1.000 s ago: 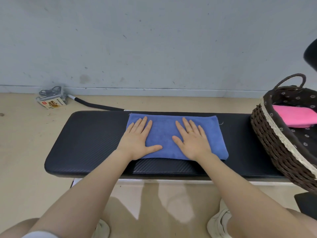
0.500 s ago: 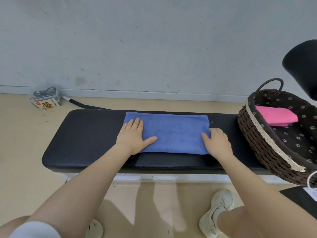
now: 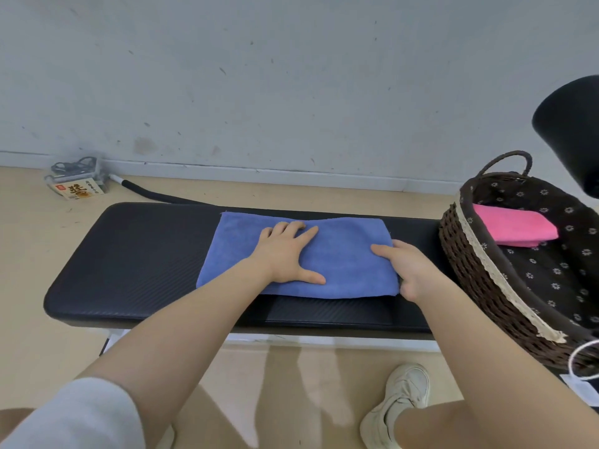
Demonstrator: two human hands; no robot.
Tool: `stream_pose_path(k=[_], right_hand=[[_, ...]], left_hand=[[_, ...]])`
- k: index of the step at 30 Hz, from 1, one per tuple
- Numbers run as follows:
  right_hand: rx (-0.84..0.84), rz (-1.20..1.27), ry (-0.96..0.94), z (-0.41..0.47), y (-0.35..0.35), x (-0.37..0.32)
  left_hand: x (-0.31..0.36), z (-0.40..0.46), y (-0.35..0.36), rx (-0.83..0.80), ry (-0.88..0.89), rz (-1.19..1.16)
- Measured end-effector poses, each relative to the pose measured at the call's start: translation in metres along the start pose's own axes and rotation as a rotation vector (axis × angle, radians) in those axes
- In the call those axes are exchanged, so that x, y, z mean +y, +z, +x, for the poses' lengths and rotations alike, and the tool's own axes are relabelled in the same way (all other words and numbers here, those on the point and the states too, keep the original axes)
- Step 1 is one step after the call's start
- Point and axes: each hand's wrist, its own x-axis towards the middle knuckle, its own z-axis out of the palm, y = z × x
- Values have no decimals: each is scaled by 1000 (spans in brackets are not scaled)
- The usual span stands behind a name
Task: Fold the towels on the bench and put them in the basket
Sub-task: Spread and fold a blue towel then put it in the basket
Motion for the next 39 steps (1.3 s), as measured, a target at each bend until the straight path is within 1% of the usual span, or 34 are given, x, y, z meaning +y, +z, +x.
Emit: stream_pose_path(k=[3,5,7,9,11,13,14,15,16,18,21,23,25,27,28,29,30,32,33,35,37,39], right_hand=[[42,26,-68,0,-10,2],[76,-13,-123,-4,-13,-1],[41,-76,-202,-13,-11,-8],[-11,-183,-291,-24,-3,-21],[2,-410,-424,-33,10,-35],[49,-669,-553,-41,29,-49],[57,-748,-589,-43,41,-53],[47,-783,-594,-44,54,-55],[29,-792,-584,-45,68,-55],[-30,-757,-540,-47,97,-52],[-90,-643,-496,-49,133,-38],[-106,-633,-500,-51,153,-26],[-115,-632,-515,-53,167,-13],[-129,-657,-500,-53,177,-1],[-137,-692,-491,-52,179,3],[-143,-726,-496,-52,177,6],[-134,-753,-523,-51,174,7],[-53,-809,-633,-48,160,5],[4,-861,-698,-46,151,4],[73,-1024,-804,-39,134,5],[27,-1193,-804,-32,125,10],[-61,-1250,-701,-27,122,16]], left_hand=[[19,8,-2,-49,-23,38],[29,13,-1,-105,-50,49],[32,15,0,-150,-71,32],[29,13,0,-162,-72,-21],[24,8,-3,-99,-76,-159],[17,1,-6,81,-100,-290],[12,-4,-8,167,-107,-351],[9,-10,-11,211,-110,-455],[5,-17,-13,209,-112,-608],[0,-33,-16,146,-140,-987],[-16,-51,-13,64,-326,-1472],[-31,-60,-7,64,-395,-1706],[-39,-65,-4,49,-403,-1817],[-41,-62,-1,71,-464,-1828],[-40,-60,-1,91,-504,-1793],[-38,-58,-1,114,-527,-1726],[-38,-56,-1,144,-528,-1591],[-41,-52,2,225,-522,-1314],[-42,-51,1,264,-526,-1239],[-42,-51,-3,294,-508,-1202],[-45,-52,-7,301,-470,-1135],[-51,-57,-7,288,-438,-968]])
